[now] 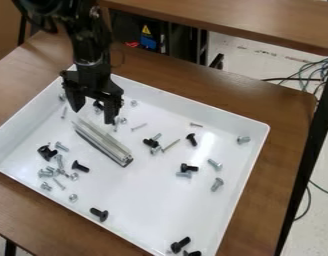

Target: Sweep into pile

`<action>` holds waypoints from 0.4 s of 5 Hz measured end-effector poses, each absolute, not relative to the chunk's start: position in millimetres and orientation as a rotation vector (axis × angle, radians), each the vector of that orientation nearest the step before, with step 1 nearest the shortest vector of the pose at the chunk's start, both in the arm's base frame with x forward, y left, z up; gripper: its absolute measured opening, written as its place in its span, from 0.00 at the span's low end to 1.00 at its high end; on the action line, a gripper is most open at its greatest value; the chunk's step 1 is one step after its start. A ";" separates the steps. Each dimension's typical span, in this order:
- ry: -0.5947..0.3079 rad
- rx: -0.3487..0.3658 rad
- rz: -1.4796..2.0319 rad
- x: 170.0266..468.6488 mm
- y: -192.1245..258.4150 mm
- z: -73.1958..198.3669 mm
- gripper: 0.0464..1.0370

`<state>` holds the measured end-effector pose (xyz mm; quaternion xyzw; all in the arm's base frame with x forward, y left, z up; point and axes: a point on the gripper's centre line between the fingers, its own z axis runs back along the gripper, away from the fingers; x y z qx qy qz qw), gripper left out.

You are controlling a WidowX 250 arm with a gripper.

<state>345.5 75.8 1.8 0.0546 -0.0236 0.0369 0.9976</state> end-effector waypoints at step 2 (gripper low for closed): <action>0.035 0.088 0.226 336.5 69.6 -4.8 0.96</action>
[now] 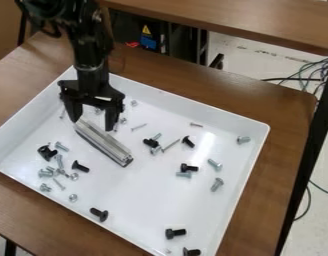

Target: Sweep into pile

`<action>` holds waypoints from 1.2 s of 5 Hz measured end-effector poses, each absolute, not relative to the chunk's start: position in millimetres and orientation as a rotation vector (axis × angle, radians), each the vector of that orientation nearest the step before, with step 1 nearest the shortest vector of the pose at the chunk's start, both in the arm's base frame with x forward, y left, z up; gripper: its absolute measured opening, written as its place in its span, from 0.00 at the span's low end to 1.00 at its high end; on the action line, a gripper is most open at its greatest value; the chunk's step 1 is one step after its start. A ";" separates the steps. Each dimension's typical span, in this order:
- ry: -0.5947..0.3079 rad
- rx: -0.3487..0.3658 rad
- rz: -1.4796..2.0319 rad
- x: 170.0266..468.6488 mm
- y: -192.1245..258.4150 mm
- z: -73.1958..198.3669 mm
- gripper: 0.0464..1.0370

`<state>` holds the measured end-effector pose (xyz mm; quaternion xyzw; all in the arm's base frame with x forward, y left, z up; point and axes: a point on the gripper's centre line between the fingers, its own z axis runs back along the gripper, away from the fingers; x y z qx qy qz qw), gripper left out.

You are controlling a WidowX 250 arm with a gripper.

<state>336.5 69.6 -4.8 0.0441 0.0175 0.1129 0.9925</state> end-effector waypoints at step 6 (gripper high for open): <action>-0.002 0.077 1.046 333.0 43.6 -19.3 0.96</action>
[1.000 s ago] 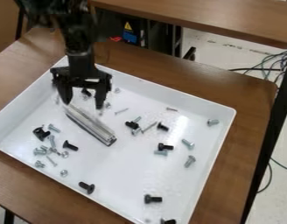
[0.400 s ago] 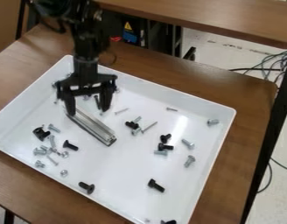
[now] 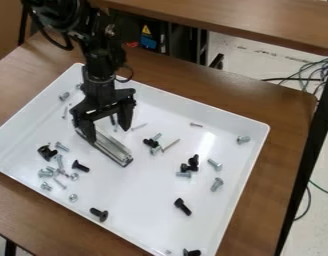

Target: Sweep into pile

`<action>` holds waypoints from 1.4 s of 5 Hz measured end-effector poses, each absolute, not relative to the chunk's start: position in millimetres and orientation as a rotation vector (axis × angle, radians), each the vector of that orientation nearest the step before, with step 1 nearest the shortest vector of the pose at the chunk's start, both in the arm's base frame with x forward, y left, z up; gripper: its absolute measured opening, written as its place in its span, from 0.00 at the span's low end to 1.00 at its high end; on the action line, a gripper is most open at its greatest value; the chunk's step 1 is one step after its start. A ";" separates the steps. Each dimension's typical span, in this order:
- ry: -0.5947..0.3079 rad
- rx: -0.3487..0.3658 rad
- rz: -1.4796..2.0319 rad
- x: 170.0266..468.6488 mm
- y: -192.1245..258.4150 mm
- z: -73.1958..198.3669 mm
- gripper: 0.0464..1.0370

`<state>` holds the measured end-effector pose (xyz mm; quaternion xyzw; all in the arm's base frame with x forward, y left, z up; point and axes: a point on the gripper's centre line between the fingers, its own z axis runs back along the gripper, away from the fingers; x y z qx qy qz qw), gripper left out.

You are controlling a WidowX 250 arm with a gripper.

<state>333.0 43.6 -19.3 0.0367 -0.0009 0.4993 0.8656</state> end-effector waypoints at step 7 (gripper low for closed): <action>-0.001 0.019 1.067 297.3 77.8 -21.1 0.32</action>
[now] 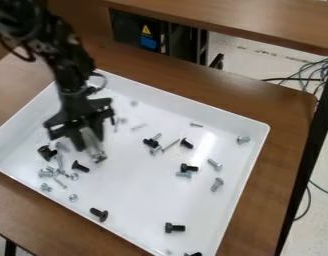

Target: Sweep into pile

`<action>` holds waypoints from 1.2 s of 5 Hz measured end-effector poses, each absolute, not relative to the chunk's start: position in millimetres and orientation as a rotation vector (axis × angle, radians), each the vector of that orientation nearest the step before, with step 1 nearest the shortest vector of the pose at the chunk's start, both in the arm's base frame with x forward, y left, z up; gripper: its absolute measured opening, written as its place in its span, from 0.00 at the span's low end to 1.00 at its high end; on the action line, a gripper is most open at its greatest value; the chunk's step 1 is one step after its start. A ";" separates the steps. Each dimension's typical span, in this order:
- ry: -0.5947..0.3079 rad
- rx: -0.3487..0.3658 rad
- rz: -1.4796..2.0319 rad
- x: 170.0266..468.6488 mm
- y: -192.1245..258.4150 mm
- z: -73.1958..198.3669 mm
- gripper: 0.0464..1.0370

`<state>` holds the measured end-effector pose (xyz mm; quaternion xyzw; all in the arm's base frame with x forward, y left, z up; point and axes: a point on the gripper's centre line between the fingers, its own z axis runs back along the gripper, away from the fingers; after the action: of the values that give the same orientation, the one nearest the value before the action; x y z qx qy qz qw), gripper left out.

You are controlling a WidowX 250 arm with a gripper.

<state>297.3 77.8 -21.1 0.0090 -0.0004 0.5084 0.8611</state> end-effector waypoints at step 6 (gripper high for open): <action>0.123 0.123 0.877 339.9 168.0 -48.8 0.32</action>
<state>339.9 168.0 -48.8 0.0593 0.0596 0.4241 0.9017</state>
